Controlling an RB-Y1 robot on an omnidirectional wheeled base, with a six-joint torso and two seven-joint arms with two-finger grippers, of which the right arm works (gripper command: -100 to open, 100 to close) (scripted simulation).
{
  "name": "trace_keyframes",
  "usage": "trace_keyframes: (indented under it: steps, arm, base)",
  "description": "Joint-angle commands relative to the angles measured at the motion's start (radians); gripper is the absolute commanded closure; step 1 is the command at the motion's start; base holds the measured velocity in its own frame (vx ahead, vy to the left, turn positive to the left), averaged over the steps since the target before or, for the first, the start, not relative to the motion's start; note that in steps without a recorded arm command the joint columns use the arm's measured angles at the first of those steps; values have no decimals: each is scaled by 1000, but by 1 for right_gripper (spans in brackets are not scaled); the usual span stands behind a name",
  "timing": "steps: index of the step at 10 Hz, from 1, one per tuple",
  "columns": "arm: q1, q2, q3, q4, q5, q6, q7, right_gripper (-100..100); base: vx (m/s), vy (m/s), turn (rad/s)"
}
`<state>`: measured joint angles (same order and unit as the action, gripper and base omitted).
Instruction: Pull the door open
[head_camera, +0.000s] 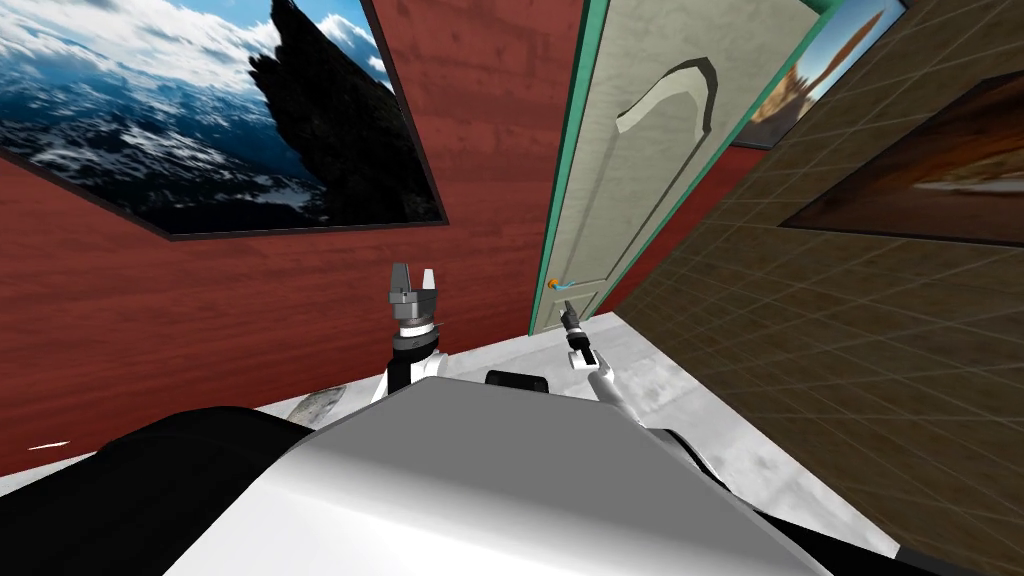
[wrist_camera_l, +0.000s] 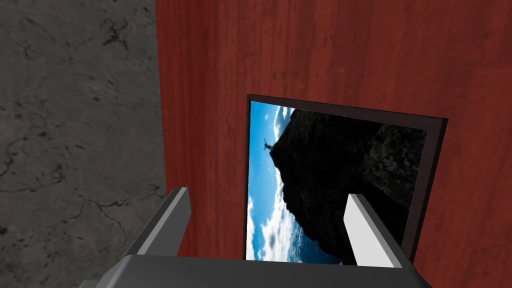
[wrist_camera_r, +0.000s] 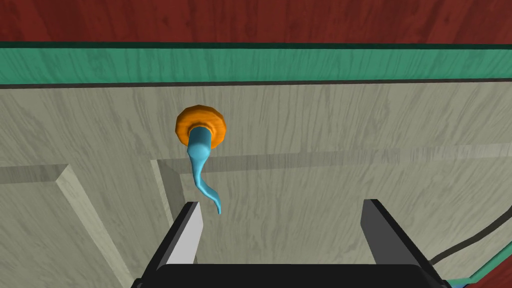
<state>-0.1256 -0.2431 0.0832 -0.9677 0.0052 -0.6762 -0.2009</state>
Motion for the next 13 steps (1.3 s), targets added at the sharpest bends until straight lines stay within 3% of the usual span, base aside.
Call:
trace_keyframes:
  steps: [1, 13]
  arm:
    - [-11, -3, 4, 32, -1, -8, 0, -100]
    - [-108, -31, 30, 260, -12, -56, -10, -100]
  base:
    - [28, -100, 103]
    - [26, -101, 105]
